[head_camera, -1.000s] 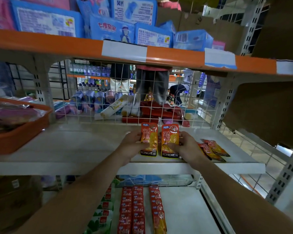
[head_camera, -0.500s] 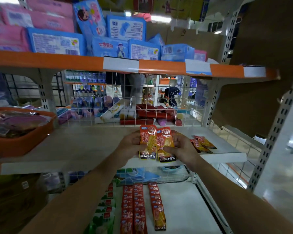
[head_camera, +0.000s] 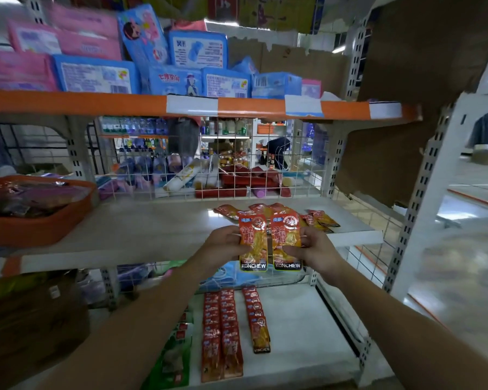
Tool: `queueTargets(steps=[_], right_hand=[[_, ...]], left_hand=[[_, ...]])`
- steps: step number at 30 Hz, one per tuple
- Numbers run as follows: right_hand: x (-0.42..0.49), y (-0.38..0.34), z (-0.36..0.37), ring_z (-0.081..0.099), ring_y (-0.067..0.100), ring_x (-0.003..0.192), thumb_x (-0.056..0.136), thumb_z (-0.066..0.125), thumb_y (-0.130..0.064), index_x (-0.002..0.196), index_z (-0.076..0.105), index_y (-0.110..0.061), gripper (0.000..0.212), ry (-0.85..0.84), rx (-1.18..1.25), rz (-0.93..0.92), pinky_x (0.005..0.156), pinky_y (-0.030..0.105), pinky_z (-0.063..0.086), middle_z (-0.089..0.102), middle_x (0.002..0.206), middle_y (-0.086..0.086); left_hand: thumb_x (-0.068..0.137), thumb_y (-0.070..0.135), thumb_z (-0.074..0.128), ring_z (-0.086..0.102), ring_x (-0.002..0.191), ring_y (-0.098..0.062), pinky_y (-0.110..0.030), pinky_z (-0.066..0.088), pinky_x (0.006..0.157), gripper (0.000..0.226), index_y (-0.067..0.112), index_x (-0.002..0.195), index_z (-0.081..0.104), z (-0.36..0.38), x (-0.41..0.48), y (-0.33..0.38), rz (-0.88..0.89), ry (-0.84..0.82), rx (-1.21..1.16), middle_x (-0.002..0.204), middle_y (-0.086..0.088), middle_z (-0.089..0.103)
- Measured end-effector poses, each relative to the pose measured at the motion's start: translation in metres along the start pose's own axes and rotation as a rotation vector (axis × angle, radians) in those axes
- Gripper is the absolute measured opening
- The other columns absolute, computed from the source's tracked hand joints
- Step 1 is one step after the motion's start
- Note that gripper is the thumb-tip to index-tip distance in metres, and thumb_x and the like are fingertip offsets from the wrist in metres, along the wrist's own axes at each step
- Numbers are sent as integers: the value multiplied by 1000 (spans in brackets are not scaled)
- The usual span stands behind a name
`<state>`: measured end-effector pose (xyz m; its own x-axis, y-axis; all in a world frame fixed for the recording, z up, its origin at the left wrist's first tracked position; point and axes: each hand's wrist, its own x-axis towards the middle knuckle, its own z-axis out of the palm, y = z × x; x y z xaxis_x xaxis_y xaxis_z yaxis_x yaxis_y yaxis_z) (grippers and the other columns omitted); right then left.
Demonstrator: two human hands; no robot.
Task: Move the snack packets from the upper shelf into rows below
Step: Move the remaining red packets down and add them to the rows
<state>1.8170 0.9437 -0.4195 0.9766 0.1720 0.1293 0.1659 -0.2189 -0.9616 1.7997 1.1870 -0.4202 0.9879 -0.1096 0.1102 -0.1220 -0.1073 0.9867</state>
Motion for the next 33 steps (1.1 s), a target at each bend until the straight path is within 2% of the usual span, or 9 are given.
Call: queueTargets(steps=[3, 7, 9, 13, 20, 23, 28, 31, 33], right_hand=[[-12, 8, -1, 71, 36, 92, 78, 80, -2, 107, 64, -4, 33, -12, 2, 39, 81, 48, 59, 75, 98, 13], [-21, 27, 3, 74, 29, 89, 80, 78, 0, 104, 62, -5, 30, -55, 32, 105, 80, 47, 60, 76, 100, 12], [-25, 39, 5, 74, 26, 89, 81, 77, 1, 101, 65, -9, 26, -73, 29, 136, 80, 46, 60, 76, 100, 9], [-29, 70, 10, 74, 27, 92, 79, 79, -2, 107, 68, -12, 32, -86, 7, 207, 82, 51, 60, 77, 102, 6], [-17, 129, 24, 73, 26, 92, 79, 76, 5, 102, 66, -11, 29, -74, 25, 298, 81, 48, 61, 75, 100, 10], [-1, 159, 32, 72, 28, 93, 81, 72, 7, 97, 66, -13, 26, -90, -1, 348, 82, 51, 60, 73, 98, 10], [30, 201, 42, 70, 28, 92, 85, 64, 12, 95, 64, -12, 26, -88, -49, 421, 78, 46, 62, 68, 100, 14], [48, 227, 46, 71, 31, 90, 84, 62, 14, 96, 64, -9, 26, -79, -67, 449, 75, 48, 62, 69, 98, 15], [58, 244, 47, 72, 31, 88, 84, 64, 11, 97, 64, -10, 24, -83, -81, 455, 77, 52, 61, 71, 97, 14]], left_hand=[[85, -4, 71, 73, 88, -14, -21, 55, 67, 32, 8, 114, 68, 9, -7, -11, -12, -18, 21, 97, 0, 76], [82, -6, 73, 71, 102, -25, -35, 59, 84, 36, 6, 116, 68, 18, -11, -36, -41, -30, 54, 109, -9, 74], [82, -5, 74, 72, 99, -26, -33, 60, 78, 36, 6, 116, 68, 21, -14, -51, -77, -38, 53, 111, -13, 73], [84, 1, 75, 71, 96, -16, -20, 56, 72, 35, 14, 116, 67, 22, -22, -81, -157, -67, 102, 110, -6, 72], [82, 4, 77, 68, 97, -10, -24, 55, 79, 38, 16, 116, 67, 20, -3, -149, -249, -19, 127, 107, 2, 72], [77, 9, 83, 70, 101, -17, -30, 58, 86, 42, 15, 116, 68, 18, 15, -181, -250, 18, 107, 107, 0, 75], [74, 16, 87, 70, 98, -11, -27, 58, 81, 47, 25, 116, 67, 16, 44, -230, -282, 14, 147, 105, 5, 74], [78, 9, 82, 71, 99, -16, -36, 60, 85, 40, 20, 114, 68, 17, 61, -257, -310, -25, 173, 104, -1, 75], [80, 6, 79, 70, 98, -16, -34, 60, 83, 37, 20, 113, 67, 19, 71, -273, -326, -42, 184, 103, -2, 74]])
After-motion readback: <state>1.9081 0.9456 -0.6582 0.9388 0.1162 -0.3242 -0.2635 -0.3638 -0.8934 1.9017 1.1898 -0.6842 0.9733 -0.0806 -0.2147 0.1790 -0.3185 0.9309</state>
